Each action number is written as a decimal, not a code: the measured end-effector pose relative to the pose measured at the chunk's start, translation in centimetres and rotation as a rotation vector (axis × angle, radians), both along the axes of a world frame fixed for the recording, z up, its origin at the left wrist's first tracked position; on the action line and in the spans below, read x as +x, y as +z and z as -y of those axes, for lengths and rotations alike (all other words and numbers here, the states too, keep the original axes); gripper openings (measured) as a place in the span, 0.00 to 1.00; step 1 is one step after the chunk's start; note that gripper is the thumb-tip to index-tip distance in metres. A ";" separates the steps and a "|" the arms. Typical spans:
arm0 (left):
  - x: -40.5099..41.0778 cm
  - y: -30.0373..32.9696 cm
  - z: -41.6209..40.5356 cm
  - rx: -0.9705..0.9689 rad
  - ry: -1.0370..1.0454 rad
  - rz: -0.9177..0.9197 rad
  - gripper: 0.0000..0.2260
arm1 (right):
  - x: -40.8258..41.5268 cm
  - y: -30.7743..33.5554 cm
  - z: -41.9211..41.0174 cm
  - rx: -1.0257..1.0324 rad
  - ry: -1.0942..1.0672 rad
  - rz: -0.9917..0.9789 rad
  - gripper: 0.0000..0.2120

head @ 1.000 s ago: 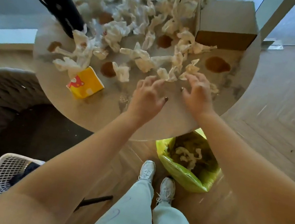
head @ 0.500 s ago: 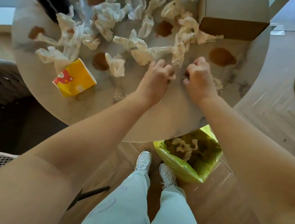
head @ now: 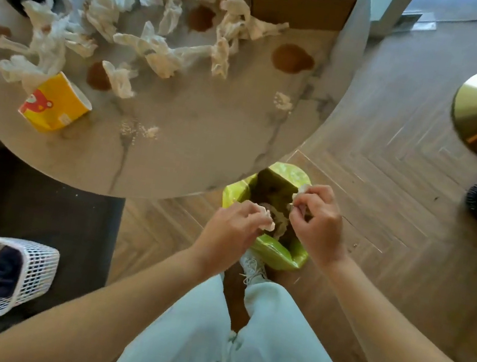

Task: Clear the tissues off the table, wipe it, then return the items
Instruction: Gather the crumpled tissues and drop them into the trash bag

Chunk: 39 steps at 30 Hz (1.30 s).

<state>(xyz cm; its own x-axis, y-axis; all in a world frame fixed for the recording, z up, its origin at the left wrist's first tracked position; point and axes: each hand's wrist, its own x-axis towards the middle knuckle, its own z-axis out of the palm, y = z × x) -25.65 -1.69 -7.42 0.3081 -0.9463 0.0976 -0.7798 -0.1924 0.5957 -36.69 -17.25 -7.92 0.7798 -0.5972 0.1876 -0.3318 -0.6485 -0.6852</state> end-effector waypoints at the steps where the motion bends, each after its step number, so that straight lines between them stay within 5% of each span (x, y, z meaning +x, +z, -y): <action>1: -0.3 -1.1 0.7 0.051 0.017 -0.029 0.06 | -1.0 -1.1 0.4 0.024 -0.013 -0.063 0.04; 5: -0.6 -4.5 3.7 0.277 0.102 -0.151 0.08 | -3.1 -5.1 1.7 0.175 -0.110 -0.262 0.02; 11: -0.7 -6.4 4.9 0.512 0.103 -0.223 0.17 | -4.2 -8.4 3.1 0.409 -0.154 -0.562 0.14; 21: -0.7 -1.9 3.1 0.324 0.164 -0.248 0.14 | -3.4 -4.5 2.9 0.430 -0.175 -0.487 0.12; 31: 5.3 5.4 5.6 -0.058 0.282 -0.141 0.11 | 7.4 4.5 3.7 0.032 -0.092 0.083 0.08; 39: 17.0 6.8 5.5 0.049 0.461 0.100 0.14 | 18.2 5.6 4.8 -0.037 0.092 -0.012 0.14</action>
<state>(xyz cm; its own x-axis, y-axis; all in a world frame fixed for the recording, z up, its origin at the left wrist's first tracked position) -8.63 -7.18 -0.59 0.6888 -0.7171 0.1066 -0.6591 -0.5582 0.5039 -18.51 -22.09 -2.28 0.8331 -0.5161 0.1987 -0.2776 -0.7010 -0.6569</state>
